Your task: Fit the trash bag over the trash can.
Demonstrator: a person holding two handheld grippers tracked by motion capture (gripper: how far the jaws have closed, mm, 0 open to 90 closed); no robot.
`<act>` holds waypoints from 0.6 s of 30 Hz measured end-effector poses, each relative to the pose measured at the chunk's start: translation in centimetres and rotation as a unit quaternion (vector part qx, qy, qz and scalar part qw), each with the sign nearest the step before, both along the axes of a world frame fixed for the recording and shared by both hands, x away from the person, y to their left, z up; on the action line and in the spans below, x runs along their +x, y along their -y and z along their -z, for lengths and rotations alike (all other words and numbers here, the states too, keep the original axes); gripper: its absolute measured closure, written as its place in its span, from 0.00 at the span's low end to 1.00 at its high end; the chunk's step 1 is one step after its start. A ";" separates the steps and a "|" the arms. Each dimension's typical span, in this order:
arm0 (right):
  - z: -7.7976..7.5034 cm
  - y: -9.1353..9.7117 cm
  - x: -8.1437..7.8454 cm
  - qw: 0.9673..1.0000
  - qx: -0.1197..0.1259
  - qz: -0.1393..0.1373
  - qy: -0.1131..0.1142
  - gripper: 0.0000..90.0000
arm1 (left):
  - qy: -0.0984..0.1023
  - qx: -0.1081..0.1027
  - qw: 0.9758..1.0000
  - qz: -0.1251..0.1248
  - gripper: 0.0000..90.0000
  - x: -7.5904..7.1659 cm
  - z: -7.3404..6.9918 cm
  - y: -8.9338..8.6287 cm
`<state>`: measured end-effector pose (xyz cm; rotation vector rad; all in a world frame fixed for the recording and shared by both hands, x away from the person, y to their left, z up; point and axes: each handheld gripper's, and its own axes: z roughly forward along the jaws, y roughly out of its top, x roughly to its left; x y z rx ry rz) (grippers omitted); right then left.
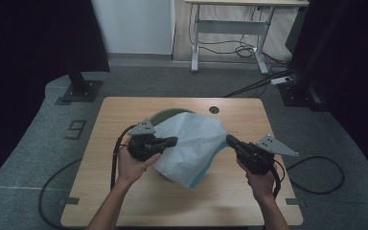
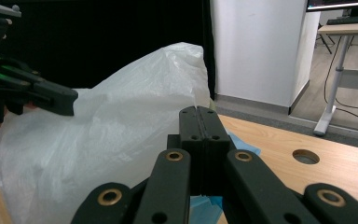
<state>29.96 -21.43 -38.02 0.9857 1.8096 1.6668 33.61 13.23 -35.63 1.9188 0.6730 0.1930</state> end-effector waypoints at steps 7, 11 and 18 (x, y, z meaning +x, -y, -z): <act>0.1 0.0 -0.1 1.000 0.000 -0.006 0.007 0.82 | -0.008 -0.025 1.000 -0.003 1.00 0.4 -0.1 -0.7; 0.6 -0.4 -1.1 0.999 -0.026 0.003 0.036 0.61 | -0.009 -0.028 1.000 -0.008 1.00 0.6 0.0 -0.9; 2.2 0.4 -3.4 0.998 -0.040 0.020 0.045 0.55 | -0.011 -0.033 0.999 -0.015 1.00 0.8 0.0 -1.2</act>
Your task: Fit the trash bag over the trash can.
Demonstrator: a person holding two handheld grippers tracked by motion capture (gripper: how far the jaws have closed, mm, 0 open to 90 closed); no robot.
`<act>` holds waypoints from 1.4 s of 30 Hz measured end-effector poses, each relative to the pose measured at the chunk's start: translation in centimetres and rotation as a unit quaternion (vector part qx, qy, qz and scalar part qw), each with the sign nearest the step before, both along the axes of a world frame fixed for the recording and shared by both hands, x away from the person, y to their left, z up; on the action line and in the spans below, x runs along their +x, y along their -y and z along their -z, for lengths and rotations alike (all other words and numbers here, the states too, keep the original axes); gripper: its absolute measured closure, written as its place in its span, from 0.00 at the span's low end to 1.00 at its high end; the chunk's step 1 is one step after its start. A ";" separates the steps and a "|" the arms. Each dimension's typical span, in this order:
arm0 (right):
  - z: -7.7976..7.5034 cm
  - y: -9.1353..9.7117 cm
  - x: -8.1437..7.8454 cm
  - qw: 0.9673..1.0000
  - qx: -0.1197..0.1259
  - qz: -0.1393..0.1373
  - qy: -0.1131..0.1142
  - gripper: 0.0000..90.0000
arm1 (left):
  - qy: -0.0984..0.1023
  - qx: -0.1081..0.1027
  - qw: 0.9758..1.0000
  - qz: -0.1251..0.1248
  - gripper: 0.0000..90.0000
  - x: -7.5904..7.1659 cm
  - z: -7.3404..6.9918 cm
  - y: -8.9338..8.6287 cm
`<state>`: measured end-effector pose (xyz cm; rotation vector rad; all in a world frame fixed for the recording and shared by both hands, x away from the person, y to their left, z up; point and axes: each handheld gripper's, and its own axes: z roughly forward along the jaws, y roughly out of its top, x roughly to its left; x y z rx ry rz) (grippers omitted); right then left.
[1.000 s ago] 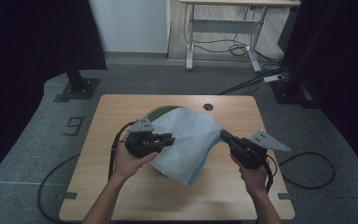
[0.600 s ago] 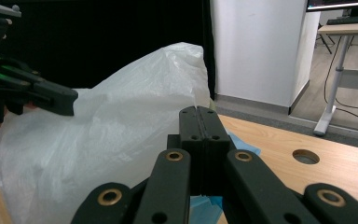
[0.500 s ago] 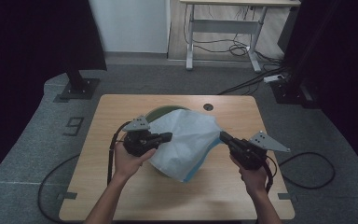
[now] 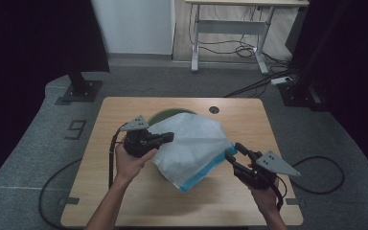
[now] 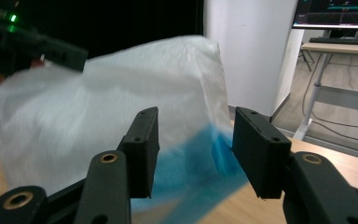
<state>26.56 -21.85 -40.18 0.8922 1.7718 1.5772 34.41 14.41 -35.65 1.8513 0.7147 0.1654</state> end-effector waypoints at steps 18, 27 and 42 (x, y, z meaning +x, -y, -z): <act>5.3 -1.0 -0.7 0.999 -0.005 -0.026 -0.045 0.55 | -0.011 -0.011 1.000 -0.006 1.00 0.4 0.2 -0.5; 5.7 -1.1 0.4 0.999 0.012 -0.018 -0.048 0.56 | -0.014 -0.013 1.000 -0.005 1.00 0.3 0.1 -0.7; 5.7 -1.1 0.8 0.999 0.013 -0.019 -0.041 0.57 | -0.025 -0.012 1.000 -0.002 1.00 0.7 0.8 -0.8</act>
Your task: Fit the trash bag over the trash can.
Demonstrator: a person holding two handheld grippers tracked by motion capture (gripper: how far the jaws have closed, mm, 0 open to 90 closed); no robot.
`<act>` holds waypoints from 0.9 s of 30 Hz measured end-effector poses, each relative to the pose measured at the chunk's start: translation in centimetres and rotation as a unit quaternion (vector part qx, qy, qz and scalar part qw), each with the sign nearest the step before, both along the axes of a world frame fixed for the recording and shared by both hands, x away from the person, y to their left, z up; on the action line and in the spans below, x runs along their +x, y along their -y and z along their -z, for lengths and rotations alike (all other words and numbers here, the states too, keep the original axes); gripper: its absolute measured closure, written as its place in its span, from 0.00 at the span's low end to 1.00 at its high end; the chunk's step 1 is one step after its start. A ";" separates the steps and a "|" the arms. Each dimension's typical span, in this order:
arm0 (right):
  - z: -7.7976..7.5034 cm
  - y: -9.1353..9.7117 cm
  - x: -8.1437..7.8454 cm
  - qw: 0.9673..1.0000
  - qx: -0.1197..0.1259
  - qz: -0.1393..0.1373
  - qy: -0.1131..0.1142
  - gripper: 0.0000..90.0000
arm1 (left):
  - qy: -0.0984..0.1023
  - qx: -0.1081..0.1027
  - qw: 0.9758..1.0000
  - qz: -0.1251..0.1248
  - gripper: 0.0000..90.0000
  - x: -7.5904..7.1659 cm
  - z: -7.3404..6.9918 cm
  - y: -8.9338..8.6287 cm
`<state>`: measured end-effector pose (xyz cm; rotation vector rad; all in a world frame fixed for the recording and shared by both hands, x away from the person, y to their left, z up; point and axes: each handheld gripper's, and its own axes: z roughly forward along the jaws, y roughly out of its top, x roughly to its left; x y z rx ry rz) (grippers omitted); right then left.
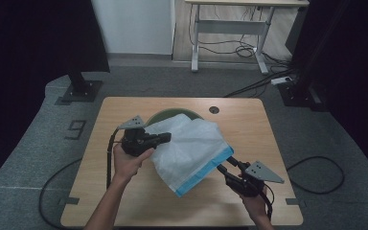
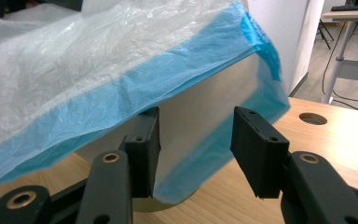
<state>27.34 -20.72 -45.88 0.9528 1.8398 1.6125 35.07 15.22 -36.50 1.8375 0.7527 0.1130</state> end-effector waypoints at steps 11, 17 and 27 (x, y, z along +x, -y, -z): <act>0.2 0.8 -0.9 1.000 0.006 -0.001 0.001 0.57 | -0.001 -0.001 1.000 -0.001 1.00 0.0 0.0 0.0; 0.0 1.0 -0.6 1.000 0.014 -0.001 0.000 0.58 | 0.000 -0.004 1.000 -0.003 1.00 -0.1 0.0 0.0; 0.4 0.7 -0.2 1.000 0.010 0.003 -0.006 0.63 | -0.001 -0.006 1.000 -0.002 1.00 -0.2 0.1 0.0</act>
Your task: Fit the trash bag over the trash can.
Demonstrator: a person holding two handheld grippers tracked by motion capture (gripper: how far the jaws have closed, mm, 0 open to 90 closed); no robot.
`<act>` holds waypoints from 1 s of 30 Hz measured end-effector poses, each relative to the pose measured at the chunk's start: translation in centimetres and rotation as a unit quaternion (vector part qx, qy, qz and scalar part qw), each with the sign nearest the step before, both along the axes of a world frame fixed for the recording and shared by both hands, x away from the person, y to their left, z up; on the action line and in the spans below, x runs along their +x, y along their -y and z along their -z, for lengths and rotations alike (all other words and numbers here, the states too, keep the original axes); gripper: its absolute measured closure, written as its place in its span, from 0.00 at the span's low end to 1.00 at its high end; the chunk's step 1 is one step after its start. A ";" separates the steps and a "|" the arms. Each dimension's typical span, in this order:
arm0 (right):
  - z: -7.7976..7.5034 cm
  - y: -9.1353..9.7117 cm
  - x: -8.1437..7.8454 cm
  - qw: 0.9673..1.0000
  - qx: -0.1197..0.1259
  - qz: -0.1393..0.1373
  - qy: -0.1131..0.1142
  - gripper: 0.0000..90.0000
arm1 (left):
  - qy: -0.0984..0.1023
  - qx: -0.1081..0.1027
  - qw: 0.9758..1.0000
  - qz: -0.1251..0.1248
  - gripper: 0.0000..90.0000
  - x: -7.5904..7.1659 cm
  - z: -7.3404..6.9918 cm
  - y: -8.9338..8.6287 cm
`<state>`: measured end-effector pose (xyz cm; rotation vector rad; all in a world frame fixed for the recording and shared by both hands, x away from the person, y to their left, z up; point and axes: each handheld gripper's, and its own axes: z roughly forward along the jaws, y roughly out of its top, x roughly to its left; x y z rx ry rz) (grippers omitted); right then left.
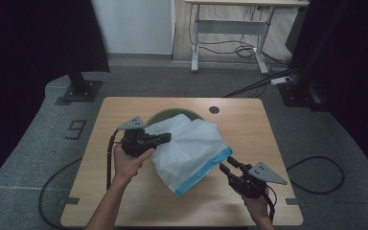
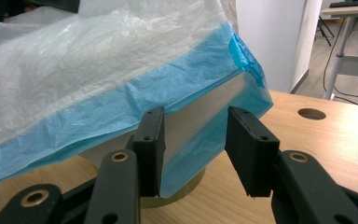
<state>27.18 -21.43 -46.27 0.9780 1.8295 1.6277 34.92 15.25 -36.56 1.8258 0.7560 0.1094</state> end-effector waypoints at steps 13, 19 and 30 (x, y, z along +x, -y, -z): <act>0.3 0.0 0.5 1.000 0.000 0.008 -0.005 0.63 | -0.001 -0.002 1.000 0.003 1.00 0.0 0.0 0.0; 0.4 0.0 0.9 1.000 0.001 0.010 -0.011 0.64 | -0.001 -0.003 1.000 0.004 1.00 0.0 -0.1 -0.1; 0.0 -0.3 0.7 1.000 0.023 0.000 -0.008 0.63 | 0.000 -0.003 1.000 0.002 1.00 -0.1 0.0 -0.3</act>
